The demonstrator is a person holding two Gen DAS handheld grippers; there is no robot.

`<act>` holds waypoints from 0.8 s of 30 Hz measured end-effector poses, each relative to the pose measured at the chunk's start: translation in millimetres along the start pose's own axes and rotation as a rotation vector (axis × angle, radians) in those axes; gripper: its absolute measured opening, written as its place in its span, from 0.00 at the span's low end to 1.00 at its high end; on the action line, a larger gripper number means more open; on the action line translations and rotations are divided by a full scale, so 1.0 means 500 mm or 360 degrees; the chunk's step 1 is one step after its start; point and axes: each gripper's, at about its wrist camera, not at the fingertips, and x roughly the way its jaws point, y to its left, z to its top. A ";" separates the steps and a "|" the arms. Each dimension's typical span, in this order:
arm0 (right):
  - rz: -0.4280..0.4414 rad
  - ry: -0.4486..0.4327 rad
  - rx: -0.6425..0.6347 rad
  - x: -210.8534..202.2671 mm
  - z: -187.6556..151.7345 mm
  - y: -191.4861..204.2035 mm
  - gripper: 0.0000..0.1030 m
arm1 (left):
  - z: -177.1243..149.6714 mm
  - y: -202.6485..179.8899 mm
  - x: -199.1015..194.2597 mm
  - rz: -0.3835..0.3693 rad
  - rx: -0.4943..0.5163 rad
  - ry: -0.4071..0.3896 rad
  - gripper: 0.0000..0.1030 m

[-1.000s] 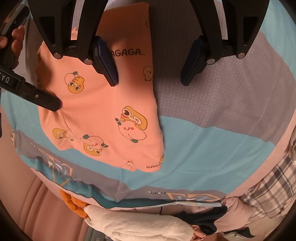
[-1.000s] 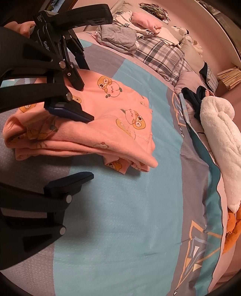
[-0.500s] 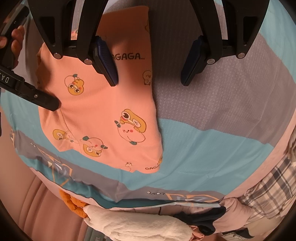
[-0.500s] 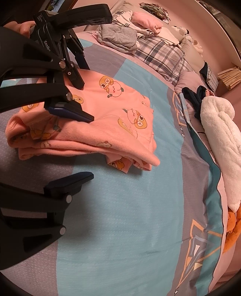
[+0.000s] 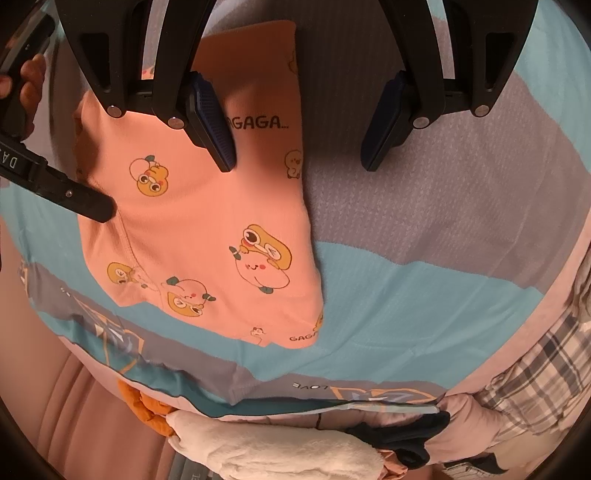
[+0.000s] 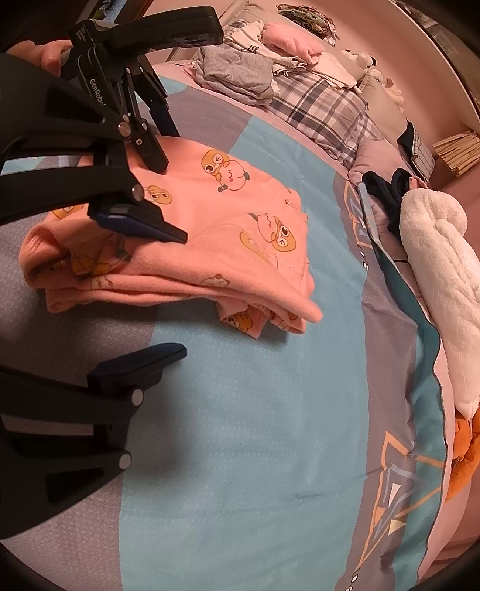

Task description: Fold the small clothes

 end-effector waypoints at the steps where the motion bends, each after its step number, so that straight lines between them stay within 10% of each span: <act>1: 0.0001 -0.0001 -0.0003 0.001 0.002 0.001 0.54 | -0.001 0.000 -0.001 0.0001 0.0000 0.0000 0.68; 24: -0.0012 0.0000 0.0005 -0.004 -0.009 -0.008 0.54 | -0.015 -0.005 -0.010 0.0030 -0.0016 0.0014 0.68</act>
